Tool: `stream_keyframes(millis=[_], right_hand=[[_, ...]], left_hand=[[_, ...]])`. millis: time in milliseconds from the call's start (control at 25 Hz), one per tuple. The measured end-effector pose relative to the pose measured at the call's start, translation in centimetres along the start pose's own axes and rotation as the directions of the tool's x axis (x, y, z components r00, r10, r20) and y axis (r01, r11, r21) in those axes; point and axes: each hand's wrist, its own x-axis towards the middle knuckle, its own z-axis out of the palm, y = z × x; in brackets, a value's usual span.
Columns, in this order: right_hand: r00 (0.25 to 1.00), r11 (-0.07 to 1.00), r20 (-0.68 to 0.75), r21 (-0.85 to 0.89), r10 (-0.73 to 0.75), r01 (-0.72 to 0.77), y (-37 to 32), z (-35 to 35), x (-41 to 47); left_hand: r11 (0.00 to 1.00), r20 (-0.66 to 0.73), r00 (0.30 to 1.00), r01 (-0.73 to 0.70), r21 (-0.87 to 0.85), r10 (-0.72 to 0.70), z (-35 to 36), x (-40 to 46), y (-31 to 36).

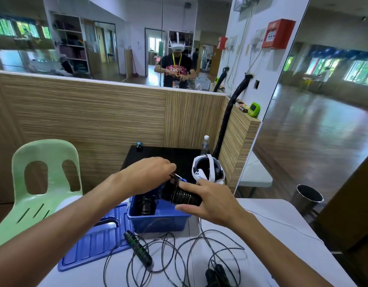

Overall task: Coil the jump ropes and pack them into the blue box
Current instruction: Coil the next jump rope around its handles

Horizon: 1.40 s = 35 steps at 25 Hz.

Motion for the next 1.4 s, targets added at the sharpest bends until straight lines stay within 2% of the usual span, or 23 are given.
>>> stream_keyframes(millis=[80, 160, 280, 360, 440, 600, 800, 1040, 1240, 1400], right_hand=[[0.997, 0.999, -0.066, -0.015, 0.044, -0.045, 0.1, 0.3, 0.1], [0.992, 0.999, -0.119, -0.015, 0.049, -0.051, 0.2, 0.6, 0.0], [0.984, 0.999, -0.178, -0.039, 0.004, -0.012, 0.1, 1.2, 0.1], [0.973, 0.998, -0.228, -0.060, -0.044, 0.031, 0.0, 1.5, 0.2], [0.955, 0.994, -0.281, -0.079, -0.097, 0.077, -0.1, 1.8, 0.2], [0.925, 0.985, -0.342, -0.097, -0.166, 0.141, -0.4, 2.3, 0.3], [0.910, 0.980, -0.364, -0.081, -0.197, 0.179, -0.7, 2.7, 0.5], [0.916, 0.984, -0.359, -0.072, -0.179, 0.164, -0.7, 2.8, 0.2], [0.930, 0.988, -0.334, -0.095, -0.150, 0.125, -0.7, 2.7, -0.1], [0.958, 0.991, -0.263, -0.100, -0.114, 0.090, -0.8, 3.4, -0.5]], left_hand=[[0.951, -0.039, 0.991, 0.107, -0.291, -0.124, 0.3, -0.7, 0.8], [0.870, -0.144, 0.960, 0.145, -0.470, -0.238, 1.4, -1.5, 2.0], [0.815, -0.422, 0.833, 0.057, -0.576, -0.357, 3.2, -3.2, 3.3], [0.776, -0.450, 0.789, 0.053, -0.629, -0.418, 3.9, -4.0, 3.5], [0.757, -0.438, 0.776, 0.075, -0.649, -0.453, 3.8, -4.6, 3.8], [0.755, -0.406, 0.797, 0.093, -0.649, -0.447, 3.3, -5.4, 3.8], [0.760, -0.382, 0.813, 0.111, -0.640, -0.440, 3.6, -5.8, 3.4], [0.767, -0.303, 0.876, 0.109, -0.633, -0.375, 4.2, -6.0, 3.2], [0.733, -0.225, 0.893, 0.152, -0.663, -0.389, 4.8, -5.5, 3.4], [0.685, -0.088, 0.929, 0.198, -0.701, -0.359, 5.8, -5.3, 3.9]])
